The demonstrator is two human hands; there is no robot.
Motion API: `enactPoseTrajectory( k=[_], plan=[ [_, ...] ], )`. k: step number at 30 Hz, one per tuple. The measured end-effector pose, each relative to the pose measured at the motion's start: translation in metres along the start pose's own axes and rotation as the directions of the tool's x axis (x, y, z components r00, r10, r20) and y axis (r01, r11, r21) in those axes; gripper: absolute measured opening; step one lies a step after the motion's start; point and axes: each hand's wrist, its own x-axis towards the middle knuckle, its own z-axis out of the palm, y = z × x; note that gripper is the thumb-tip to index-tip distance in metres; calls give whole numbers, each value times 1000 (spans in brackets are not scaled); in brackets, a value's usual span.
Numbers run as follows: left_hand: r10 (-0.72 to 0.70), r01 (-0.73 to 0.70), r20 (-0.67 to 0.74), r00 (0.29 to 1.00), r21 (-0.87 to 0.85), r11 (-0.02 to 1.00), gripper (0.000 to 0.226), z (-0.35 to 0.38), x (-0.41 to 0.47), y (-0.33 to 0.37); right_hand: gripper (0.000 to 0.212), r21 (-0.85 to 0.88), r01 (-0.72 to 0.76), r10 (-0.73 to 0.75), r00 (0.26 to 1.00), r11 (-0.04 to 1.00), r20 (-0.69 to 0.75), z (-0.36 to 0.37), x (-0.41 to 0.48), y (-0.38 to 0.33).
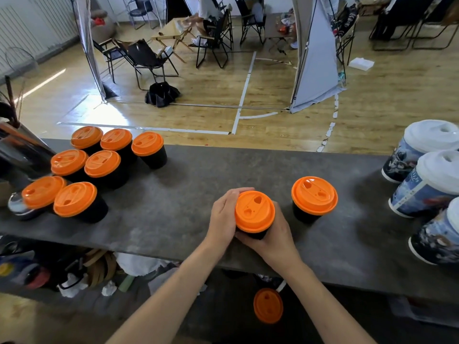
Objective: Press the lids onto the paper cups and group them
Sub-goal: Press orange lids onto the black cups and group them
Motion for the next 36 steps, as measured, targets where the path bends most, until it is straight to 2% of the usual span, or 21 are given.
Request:
enactPoseTrajectory(
  k=[2, 3, 5, 7, 9, 11, 14, 16, 17, 19, 23, 25, 32, 34, 36],
  plan=[
    [36, -34, -61, 998, 28, 999, 40, 4, -3, -3, 80, 2, -11, 11, 1000, 1000, 1, -1, 0, -1],
    [36, -35, -32, 999, 42, 999, 38, 2, 1, 0, 79, -4, -10, 10, 1000, 1000, 6, -2, 0, 0],
    [1, -13, 134, 991, 86, 996, 39, -7, 11, 10, 77, -18, 1, 0, 999, 1000, 41, -5, 1, 3],
    [-59, 19, 307, 950, 131, 991, 40, -16, 18, 19, 77, -23, 11, -10, 998, 1000, 60, -6, 1, 4],
    [-89, 39, 346, 934, 151, 988, 42, -17, 18, 22, 80, -16, 17, -17, 999, 1000, 52, -6, 0, 3],
    [-85, 56, 272, 959, 110, 992, 43, -14, 16, 20, 85, -6, 24, -24, 999, 1000, 33, -4, 0, 1],
    [-65, 64, 26, 998, 34, 997, 41, -5, 4, 10, 86, 14, 21, -21, 1000, 1000, 8, -1, -1, -1],
    [-37, 48, -177, 983, 60, 997, 39, 1, -6, 0, 81, 11, 24, -24, 1000, 1000, 12, 0, -2, -2],
    [-27, 47, -226, 974, 85, 995, 39, 4, -9, -1, 79, 8, 20, -21, 1000, 1000, 12, 0, -2, -2],
    [-46, 65, -186, 981, 96, 993, 38, 5, -6, 6, 74, 3, 7, -7, 1000, 1000, 2, -1, -1, -2],
    [-100, 86, 140, 985, 107, 991, 41, -11, 12, 25, 72, -9, 15, -15, 1000, 1000, 21, -2, -1, -2],
    [-85, 64, 197, 977, 113, 992, 43, -15, 13, 25, 70, -14, 24, -24, 999, 1000, 25, -1, -1, -3],
    [-73, 76, -96, 993, 29, 997, 40, 2, 0, 8, 81, -2, 15, -15, 1000, 1000, 18, 0, -1, -2],
    [-59, 63, -126, 990, 25, 998, 40, 5, -5, 6, 85, 5, 8, -8, 1000, 1000, 18, 1, -1, -2],
    [-66, 70, -67, 996, 62, 996, 41, 4, -1, 8, 85, 5, 0, 0, 1000, 1000, 3, 0, -1, -1]
  ],
)
